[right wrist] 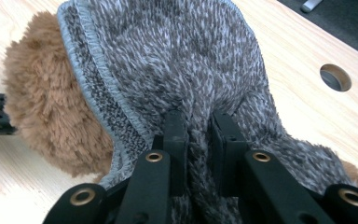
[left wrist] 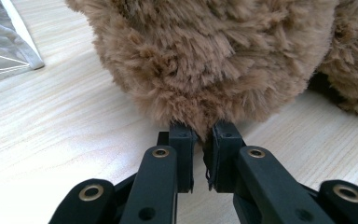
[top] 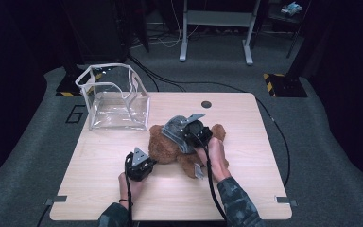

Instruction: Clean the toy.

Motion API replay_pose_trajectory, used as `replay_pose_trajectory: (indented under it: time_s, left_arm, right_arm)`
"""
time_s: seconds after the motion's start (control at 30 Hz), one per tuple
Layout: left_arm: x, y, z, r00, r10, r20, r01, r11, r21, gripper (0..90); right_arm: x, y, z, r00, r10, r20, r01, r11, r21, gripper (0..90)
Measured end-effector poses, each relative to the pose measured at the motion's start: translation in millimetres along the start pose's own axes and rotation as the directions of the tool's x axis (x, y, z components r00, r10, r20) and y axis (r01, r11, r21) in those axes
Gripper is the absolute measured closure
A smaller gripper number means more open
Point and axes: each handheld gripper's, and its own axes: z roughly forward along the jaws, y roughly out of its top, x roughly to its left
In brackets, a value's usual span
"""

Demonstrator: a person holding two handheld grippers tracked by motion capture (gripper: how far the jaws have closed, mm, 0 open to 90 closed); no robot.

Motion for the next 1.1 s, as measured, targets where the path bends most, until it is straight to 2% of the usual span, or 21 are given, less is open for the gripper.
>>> replay_pose_trajectory:
  time_s: [0.1, 0.17, 0.33, 0.43, 0.47, 0.53, 0.67, 0.7, 0.77, 0.83, 0.9, 1.0, 1.03, 1.1]
  left_arm:
    - [-0.6, -0.2, 0.7, 1.0, 0.001, -0.008, -0.001, 1.0, -0.005, 81.9]
    - [-0.6, -0.2, 0.7, 1.0, 0.0, -0.007, 0.0, 1.0, -0.006, 81.9]
    - [-0.3, 0.2, 0.3, 1.0, 0.004, -0.003, -0.004, 1.0, 0.003, 81.9]
    - [-0.2, 0.2, 0.2, 1.0, 0.006, -0.003, -0.006, 1.0, 0.003, 81.9]
    - [-0.2, 0.2, 0.1, 1.0, 0.007, -0.003, -0.007, 1.0, 0.004, 81.9]
    - [-0.4, 0.1, 0.3, 1.0, 0.004, -0.003, -0.004, 1.0, 0.003, 81.9]
    - [-0.2, 0.3, 0.1, 0.9999, 0.01, -0.004, -0.01, 0.9999, 0.004, 81.9]
    - [-1.1, 0.0, 0.3, 1.0, -0.003, -0.001, 0.003, 1.0, 0.003, 81.9]
    - [-0.2, 0.3, 0.3, 0.9999, 0.014, -0.007, -0.014, 0.9999, 0.005, 81.9]
    - [-0.4, 0.3, 0.3, 0.9999, 0.01, -0.006, -0.01, 0.9999, 0.004, 82.0]
    - [-0.5, 0.2, 0.4, 0.9999, 0.009, -0.008, -0.009, 1.0, 0.003, 82.0]
    - [-0.5, 0.1, 0.5, 0.9999, 0.008, -0.008, -0.008, 1.0, 0.001, 81.9]
    - [-0.3, 0.3, 0.2, 1.0, 0.009, -0.004, -0.009, 0.9999, 0.005, 82.0]
    - [-0.4, 0.3, 0.1, 1.0, 0.008, -0.005, -0.008, 0.9999, 0.005, 81.9]
  right_arm:
    - [0.3, 1.8, -1.9, 0.9995, 0.027, -0.017, -0.027, 0.9995, -0.018, 78.5]
    - [2.4, 5.4, -1.9, 0.9996, 0.01, -0.027, -0.011, 0.9991, -0.04, 78.6]
    - [17.0, 15.3, 0.8, 0.9986, -0.033, -0.041, 0.031, 0.9987, -0.04, 78.5]
    - [17.3, 15.7, 1.8, 0.9989, -0.027, -0.038, 0.025, 0.9991, -0.034, 78.6]
    - [17.1, 15.0, 1.7, 0.9991, -0.011, -0.041, 0.009, 0.9995, -0.032, 78.5]
    - [15.1, 14.6, 1.9, 0.9989, -0.025, -0.04, 0.023, 0.999, -0.039, 78.5]
    - [17.6, 16.9, -1.4, 0.9987, -0.005, -0.051, 0.002, 0.9986, -0.053, 78.5]
    - [19.5, 18.4, -2.8, 0.9983, -0.003, -0.059, 0.0, 0.9984, -0.056, 78.5]
    - [22.3, 20.3, -1.1, 0.9976, -0.017, -0.067, 0.013, 0.9979, -0.063, 78.5]
    - [24.0, 20.7, 1.5, 0.9973, -0.033, -0.066, 0.03, 0.9981, -0.053, 78.5]
    - [22.1, 18.5, 3.7, 0.9978, -0.04, -0.052, 0.038, 0.9983, -0.044, 78.5]
    - [16.0, 12.2, 4.1, 0.9988, -0.02, -0.044, 0.019, 0.9996, -0.021, 78.5]
    - [12.4, 10.3, 4.6, 0.9988, -0.027, -0.042, 0.026, 0.9994, -0.024, 78.5]
    - [8.9, 6.3, 2.0, 0.9994, -0.004, -0.035, 0.004, 0.9999, -0.012, 78.5]
